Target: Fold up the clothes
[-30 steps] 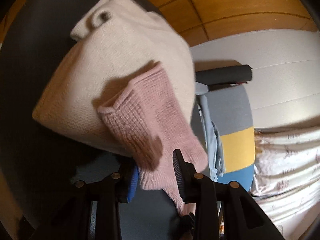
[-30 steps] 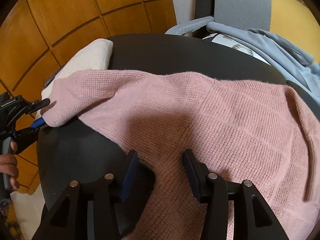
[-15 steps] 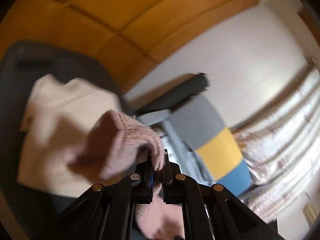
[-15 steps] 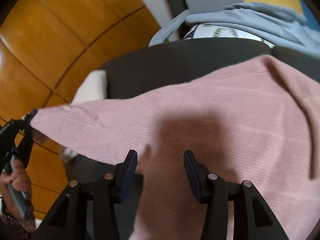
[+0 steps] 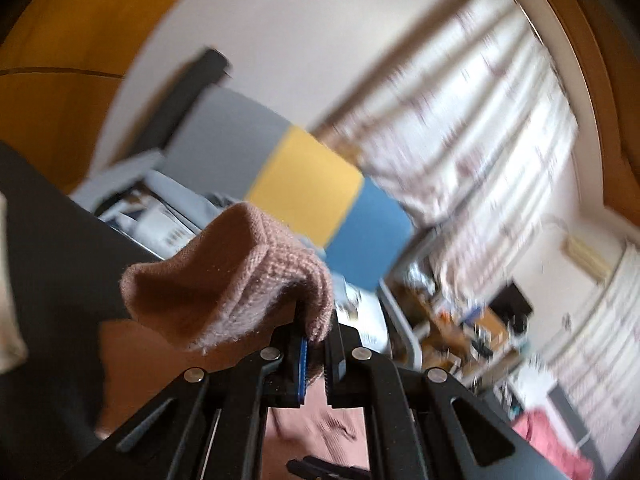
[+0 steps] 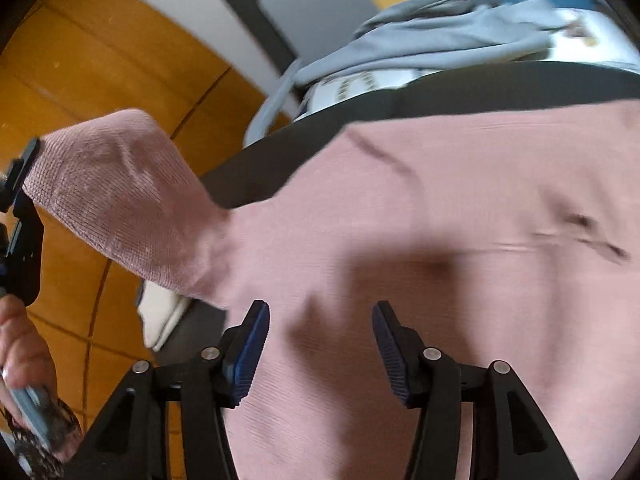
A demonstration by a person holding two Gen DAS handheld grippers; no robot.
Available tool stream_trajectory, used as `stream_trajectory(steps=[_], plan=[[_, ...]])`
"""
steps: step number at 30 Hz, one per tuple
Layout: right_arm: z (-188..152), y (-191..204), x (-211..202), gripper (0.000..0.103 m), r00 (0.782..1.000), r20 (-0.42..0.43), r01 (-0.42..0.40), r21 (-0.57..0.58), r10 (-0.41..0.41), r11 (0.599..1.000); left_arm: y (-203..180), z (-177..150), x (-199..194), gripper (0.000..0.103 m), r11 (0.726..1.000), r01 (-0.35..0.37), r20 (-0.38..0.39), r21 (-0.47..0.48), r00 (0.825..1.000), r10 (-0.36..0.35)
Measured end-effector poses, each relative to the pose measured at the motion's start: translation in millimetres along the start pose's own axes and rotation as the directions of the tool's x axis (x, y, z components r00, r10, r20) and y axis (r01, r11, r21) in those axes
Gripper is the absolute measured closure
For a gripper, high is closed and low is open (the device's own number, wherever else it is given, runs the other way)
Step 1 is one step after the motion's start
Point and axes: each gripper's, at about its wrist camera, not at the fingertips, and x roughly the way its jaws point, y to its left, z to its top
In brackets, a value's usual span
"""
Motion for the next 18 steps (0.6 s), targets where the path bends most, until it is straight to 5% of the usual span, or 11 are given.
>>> stream_trajectory(steps=[4,9,12,18], plan=[[-10.9,-36.7,-35.2,0.048,0.998,0.049,0.032,0.067,-0.035,0.997,-25.5,-52.5,71.1,0.098,0.999,-0.001,-0.147,0.049,0.989,0.008],[-23.9,-68.9,-57.0,0.047,0.996,0.065,0.060,0.132,-0.069,0.989,-37.2,-119.3,138.0,0.098,0.992,-0.051,-0.302,0.114,0.950,0.083],[-30.1,-78.4,-61.5,0.047,0.995,0.058,0.077,0.148,-0.086,0.986,-29.6,-137.4,150.7,0.083,0.992,-0.094,-0.336,0.086,0.934,0.118],[-33.6,-78.6,-57.6,0.042,0.994,0.059,0.086,0.125,-0.094,0.988,-11.0,-144.4,135.2,0.079,0.997,-0.078,-0.461,0.021,0.884,0.078]])
